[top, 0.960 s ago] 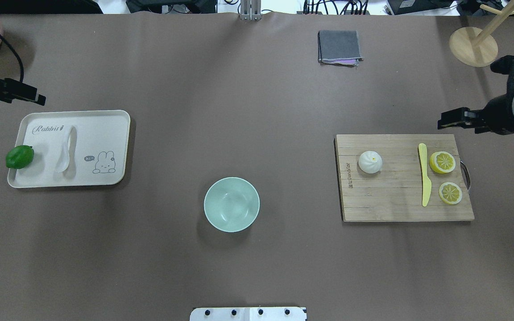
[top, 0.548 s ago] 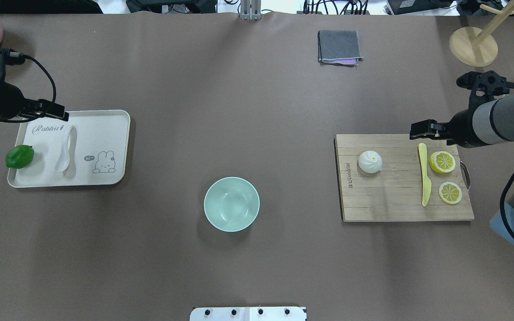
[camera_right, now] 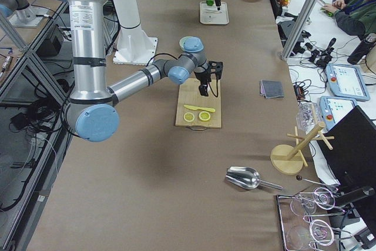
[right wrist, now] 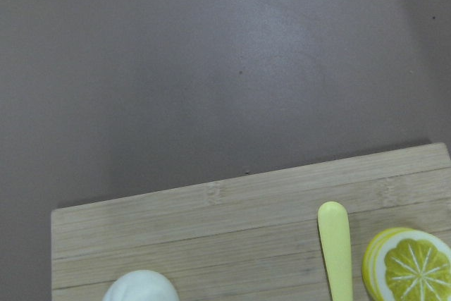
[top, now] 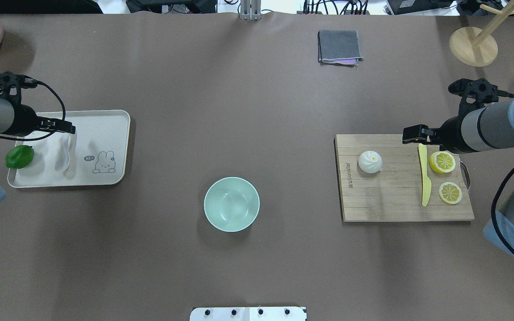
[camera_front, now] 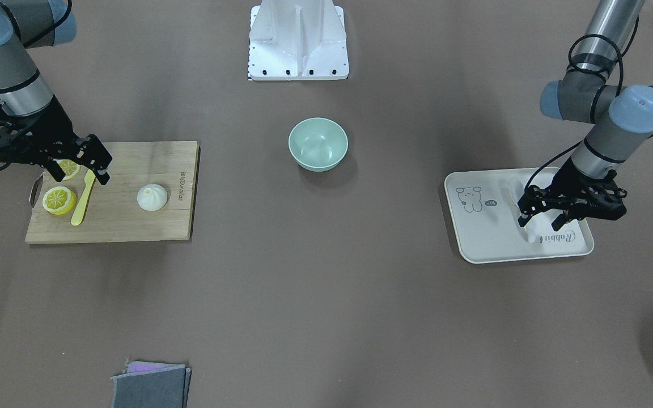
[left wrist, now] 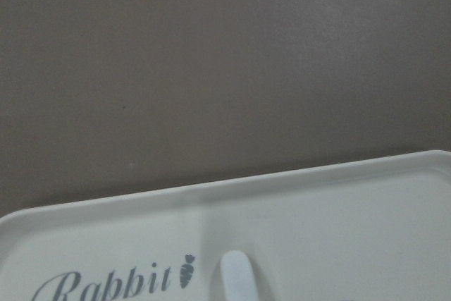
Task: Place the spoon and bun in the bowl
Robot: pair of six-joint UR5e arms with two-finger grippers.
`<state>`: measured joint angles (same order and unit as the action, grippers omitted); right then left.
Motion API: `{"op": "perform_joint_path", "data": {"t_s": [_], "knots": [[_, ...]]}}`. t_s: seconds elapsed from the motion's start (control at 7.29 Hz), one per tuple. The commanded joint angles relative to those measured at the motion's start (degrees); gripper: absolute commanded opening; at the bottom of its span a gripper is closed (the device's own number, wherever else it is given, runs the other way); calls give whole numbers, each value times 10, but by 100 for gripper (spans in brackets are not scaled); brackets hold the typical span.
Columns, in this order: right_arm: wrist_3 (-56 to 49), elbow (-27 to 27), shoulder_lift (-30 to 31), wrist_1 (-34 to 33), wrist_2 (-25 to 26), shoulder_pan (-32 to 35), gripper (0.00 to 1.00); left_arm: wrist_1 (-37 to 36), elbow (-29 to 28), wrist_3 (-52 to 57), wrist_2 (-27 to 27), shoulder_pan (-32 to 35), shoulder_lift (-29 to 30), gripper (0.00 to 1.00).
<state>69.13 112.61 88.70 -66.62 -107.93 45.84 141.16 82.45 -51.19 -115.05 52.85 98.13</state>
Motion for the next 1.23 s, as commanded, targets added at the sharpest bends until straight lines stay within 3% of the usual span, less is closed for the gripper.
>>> {"op": "perform_joint_path", "data": {"t_s": [0.0, 0.41, 0.69, 0.82, 0.96, 1.1], "knots": [[0, 5, 1, -2, 6, -3, 98, 6, -2, -1, 4, -6, -2, 60], [0, 4, 1, -2, 9, -5, 99, 7, -3, 0, 5, -13, -3, 59], [0, 4, 1, -2, 9, -6, 99, 7, -4, 0, 5, -15, -3, 51], [0, 4, 1, -2, 9, -6, 99, 8, -4, 0, 5, -18, -3, 43], [0, 4, 1, -2, 9, -7, 99, 12, -4, 0, 5, -20, -3, 28], [0, 4, 1, -2, 9, -7, 99, 16, -3, 0, 5, -20, -3, 3]]}}
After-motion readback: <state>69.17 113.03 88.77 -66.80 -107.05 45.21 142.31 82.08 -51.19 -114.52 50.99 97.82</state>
